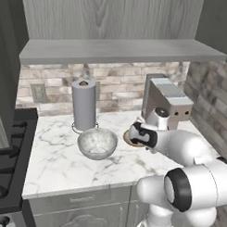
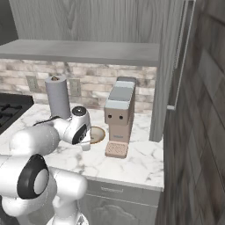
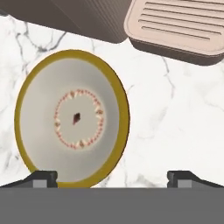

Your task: Pick up the bowls on the counter and stack them on top of one another in the open cabinet. Place the smaller bowl on top of the larger bowl.

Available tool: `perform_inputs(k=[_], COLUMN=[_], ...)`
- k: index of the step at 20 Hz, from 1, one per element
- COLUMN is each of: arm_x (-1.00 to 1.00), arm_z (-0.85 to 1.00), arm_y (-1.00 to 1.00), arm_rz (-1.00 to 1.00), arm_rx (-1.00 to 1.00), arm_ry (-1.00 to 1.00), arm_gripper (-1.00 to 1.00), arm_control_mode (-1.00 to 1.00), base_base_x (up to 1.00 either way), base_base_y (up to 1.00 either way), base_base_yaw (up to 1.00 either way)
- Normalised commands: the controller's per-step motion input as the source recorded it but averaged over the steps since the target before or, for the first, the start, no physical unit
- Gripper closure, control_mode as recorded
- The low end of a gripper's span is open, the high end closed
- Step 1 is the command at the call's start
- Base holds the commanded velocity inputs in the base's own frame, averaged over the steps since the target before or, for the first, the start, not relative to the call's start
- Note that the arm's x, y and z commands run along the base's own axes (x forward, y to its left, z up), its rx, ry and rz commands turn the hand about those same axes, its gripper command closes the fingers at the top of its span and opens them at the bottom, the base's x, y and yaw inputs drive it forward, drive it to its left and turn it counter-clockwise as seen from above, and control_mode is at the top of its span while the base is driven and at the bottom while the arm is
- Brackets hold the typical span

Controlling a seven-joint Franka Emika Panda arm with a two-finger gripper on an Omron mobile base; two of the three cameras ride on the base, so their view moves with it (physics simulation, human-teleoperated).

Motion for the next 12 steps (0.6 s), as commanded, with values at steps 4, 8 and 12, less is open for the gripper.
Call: perform_inputs(k=[4, 8, 12], arm_x=[0.29, 0.23, 0.03], arm_z=[-0.25, -0.25, -0.23], arm_y=[0.0, -0.01, -0.06], arm_rz=[-0.01, 0.0, 0.0], arm_rx=[0.0, 0.02, 0.03], arm_ry=[0.03, 0.0, 0.0], arm_gripper=[-1.0, -1.0, -1.0], arm_control_mode=[-1.0, -1.0, -1.0], base_base_x=[0.0, 0.0, 0.0], base_base_y=[0.0, 0.0, 0.0], base_base_yaw=[0.0, 0.0, 0.0])
